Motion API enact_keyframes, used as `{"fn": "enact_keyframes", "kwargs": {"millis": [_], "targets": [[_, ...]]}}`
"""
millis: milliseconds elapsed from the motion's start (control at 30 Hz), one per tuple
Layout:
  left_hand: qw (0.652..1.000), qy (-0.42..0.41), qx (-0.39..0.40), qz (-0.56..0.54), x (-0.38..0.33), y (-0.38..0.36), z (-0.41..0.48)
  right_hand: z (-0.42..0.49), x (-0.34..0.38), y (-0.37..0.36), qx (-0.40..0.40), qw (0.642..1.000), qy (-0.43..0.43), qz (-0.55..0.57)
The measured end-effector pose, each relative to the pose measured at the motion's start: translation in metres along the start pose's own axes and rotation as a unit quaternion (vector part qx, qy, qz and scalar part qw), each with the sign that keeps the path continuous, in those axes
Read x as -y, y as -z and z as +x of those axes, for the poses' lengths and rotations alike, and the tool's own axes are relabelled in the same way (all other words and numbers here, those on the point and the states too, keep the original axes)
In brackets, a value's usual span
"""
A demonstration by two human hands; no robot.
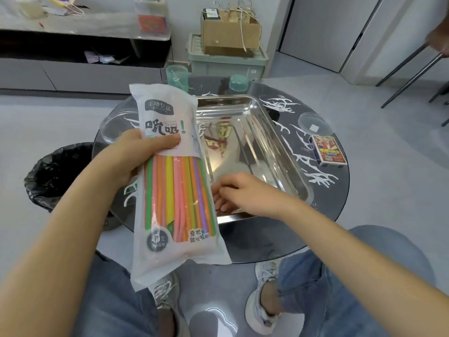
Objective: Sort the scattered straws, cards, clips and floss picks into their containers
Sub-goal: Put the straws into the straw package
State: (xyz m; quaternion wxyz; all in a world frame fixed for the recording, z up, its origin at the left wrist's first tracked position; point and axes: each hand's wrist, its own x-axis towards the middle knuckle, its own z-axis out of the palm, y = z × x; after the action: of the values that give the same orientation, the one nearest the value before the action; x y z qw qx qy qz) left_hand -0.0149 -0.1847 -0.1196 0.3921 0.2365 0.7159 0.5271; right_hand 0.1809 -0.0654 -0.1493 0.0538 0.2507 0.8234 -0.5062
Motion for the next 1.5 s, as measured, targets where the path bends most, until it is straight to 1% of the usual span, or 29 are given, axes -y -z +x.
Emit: {"fn": "enact_keyframes", "kwargs": {"millis": [33, 100, 167, 200, 233, 300, 367, 467, 567, 667, 733, 800, 900, 1000, 1067, 1167, 1233, 1267, 1333, 1433, 1500], "targets": [[1.0, -0.013, -0.003, -0.003, -0.002, 0.001, -0.002, -0.002, 0.001, 0.005, -0.003, 1.0, 0.01, 0.022], [0.999, -0.041, -0.002, -0.015, -0.011, -0.001, -0.004, -0.01, 0.003, 0.023, -0.048, 0.996, 0.027, 0.066], [0.997, -0.061, -0.002, -0.045, -0.022, -0.012, 0.0, -0.02, 0.002, 0.043, -0.083, 0.986, 0.025, 0.144], [0.996, -0.064, -0.001, -0.066, -0.029, -0.022, 0.004, -0.023, 0.001, 0.053, -0.085, 0.981, 0.023, 0.175], [0.994, -0.063, 0.005, -0.088, -0.035, -0.034, 0.01, -0.026, 0.001, 0.059, -0.083, 0.979, 0.023, 0.183], [0.991, -0.06, 0.022, -0.117, -0.048, -0.062, 0.024, -0.029, 0.004, 0.069, -0.081, 0.983, 0.029, 0.165], [0.989, -0.063, 0.019, -0.132, -0.055, -0.087, 0.038, -0.025, 0.006, 0.078, -0.1, 0.98, 0.025, 0.17], [0.993, -0.048, 0.007, -0.105, -0.054, -0.113, 0.058, -0.012, -0.003, 0.091, -0.147, 0.968, -0.022, 0.202], [0.999, -0.041, -0.003, -0.015, -0.041, -0.124, 0.074, 0.002, -0.024, 0.098, -0.161, 0.962, -0.066, 0.209], [0.992, -0.06, 0.003, 0.112, -0.022, -0.122, 0.08, 0.012, -0.034, 0.095, -0.171, 0.973, -0.07, 0.136], [0.981, -0.068, -0.002, 0.184, -0.014, -0.119, 0.08, 0.015, -0.036, 0.09, -0.178, 0.981, -0.06, 0.05], [0.973, -0.072, -0.006, 0.221, -0.009, -0.119, 0.079, 0.014, -0.037, 0.084, -0.187, 0.979, -0.054, -0.06], [0.956, -0.114, 0.013, 0.271, -0.006, -0.122, 0.074, 0.009, -0.037, 0.081, -0.236, 0.956, -0.03, -0.173], [0.921, -0.163, 0.03, 0.352, -0.004, -0.125, 0.068, 0.006, -0.036, 0.083, -0.275, 0.924, -0.017, -0.266], [0.899, -0.181, 0.038, 0.396, -0.005, -0.124, 0.064, 0.005, -0.037, 0.082, -0.284, 0.914, -0.001, -0.29], [0.89, -0.192, 0.061, 0.41, -0.007, -0.119, 0.061, 0.005, -0.038, 0.079, -0.3, 0.897, 0.064, -0.318], [0.874, -0.207, 0.084, 0.431, -0.008, -0.114, 0.057, 0.006, -0.037, 0.078, -0.264, 0.903, 0.089, -0.328], [0.862, -0.217, 0.091, 0.45, -0.008, -0.112, 0.054, 0.006, -0.037, 0.077, -0.242, 0.91, 0.084, -0.326], [0.841, -0.231, 0.096, 0.48, -0.006, -0.108, 0.049, 0.005, -0.037, 0.078, -0.226, 0.921, 0.085, -0.306], [0.84, -0.239, 0.1, 0.476, -0.004, -0.102, 0.043, -0.001, -0.035, 0.082, -0.239, 0.93, 0.113, -0.255], [0.84, -0.242, 0.091, 0.477, -0.005, -0.098, 0.039, -0.005, -0.041, 0.093, -0.272, 0.925, 0.081, -0.253]]}}
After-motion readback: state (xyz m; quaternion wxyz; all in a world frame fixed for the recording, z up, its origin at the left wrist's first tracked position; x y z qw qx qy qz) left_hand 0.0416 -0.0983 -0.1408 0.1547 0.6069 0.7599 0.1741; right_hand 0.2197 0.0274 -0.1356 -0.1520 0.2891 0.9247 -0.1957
